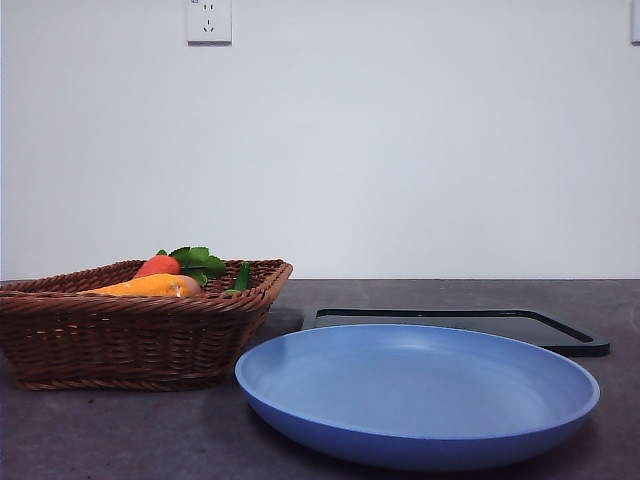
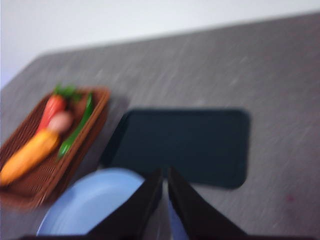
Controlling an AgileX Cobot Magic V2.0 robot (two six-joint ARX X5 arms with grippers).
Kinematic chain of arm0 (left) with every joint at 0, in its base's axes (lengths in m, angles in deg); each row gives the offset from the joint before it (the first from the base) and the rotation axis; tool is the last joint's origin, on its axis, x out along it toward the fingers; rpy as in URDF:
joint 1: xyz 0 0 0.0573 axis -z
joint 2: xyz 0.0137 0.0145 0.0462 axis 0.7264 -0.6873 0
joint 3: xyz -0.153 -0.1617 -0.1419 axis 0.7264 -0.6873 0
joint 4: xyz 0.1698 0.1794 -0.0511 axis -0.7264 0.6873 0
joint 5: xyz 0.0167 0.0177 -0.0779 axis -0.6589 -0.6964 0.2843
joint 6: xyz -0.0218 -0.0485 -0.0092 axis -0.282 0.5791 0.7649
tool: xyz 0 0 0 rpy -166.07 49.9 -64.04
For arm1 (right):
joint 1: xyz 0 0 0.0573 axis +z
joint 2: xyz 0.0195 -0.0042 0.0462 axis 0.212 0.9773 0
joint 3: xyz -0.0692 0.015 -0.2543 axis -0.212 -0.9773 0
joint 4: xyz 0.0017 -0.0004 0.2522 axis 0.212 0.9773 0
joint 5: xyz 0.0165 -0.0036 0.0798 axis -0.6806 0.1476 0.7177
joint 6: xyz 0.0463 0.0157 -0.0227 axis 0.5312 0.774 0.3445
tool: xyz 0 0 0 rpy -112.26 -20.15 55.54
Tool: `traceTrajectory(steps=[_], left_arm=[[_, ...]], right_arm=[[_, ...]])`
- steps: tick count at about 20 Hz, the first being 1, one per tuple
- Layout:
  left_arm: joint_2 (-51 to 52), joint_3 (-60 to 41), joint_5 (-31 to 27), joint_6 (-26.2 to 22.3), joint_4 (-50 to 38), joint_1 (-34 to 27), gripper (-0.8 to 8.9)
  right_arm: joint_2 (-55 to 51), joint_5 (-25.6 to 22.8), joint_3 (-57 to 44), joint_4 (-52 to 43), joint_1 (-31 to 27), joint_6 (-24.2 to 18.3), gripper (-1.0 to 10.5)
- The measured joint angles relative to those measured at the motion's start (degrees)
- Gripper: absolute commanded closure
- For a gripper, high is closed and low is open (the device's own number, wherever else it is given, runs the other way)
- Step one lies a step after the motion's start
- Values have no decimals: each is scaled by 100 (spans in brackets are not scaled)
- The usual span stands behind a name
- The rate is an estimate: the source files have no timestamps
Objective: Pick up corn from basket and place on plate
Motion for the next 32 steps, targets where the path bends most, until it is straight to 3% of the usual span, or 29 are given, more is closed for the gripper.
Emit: traceTrajectory(steps=[5, 11, 15, 18, 19, 24, 32], left_arm=[[-372, 452, 319, -529, 695, 267, 806], [-743, 802, 378, -1231, 1561, 949, 806], [-776, 802, 378, -1357, 1585, 1016, 764], [-776, 802, 378, -1357, 1515, 1016, 479], [-776, 802, 376, -1353, 1449, 1016, 425], [-850, 802, 376, -1331, 1384, 1016, 421], [-876, 802, 376, -1329, 1379, 1016, 422]], right_arm=[[621, 380, 564, 1001, 201, -614, 943], [1080, 382, 693, 1751, 660, -1117, 943], [1091, 382, 693, 1744, 776, -1174, 936], [1091, 382, 693, 1733, 776, -1191, 723], [1091, 382, 693, 1733, 776, -1193, 676], [1322, 382, 693, 1718, 776, -1132, 673], [2887, 385, 697, 1084, 1003, -938, 673]])
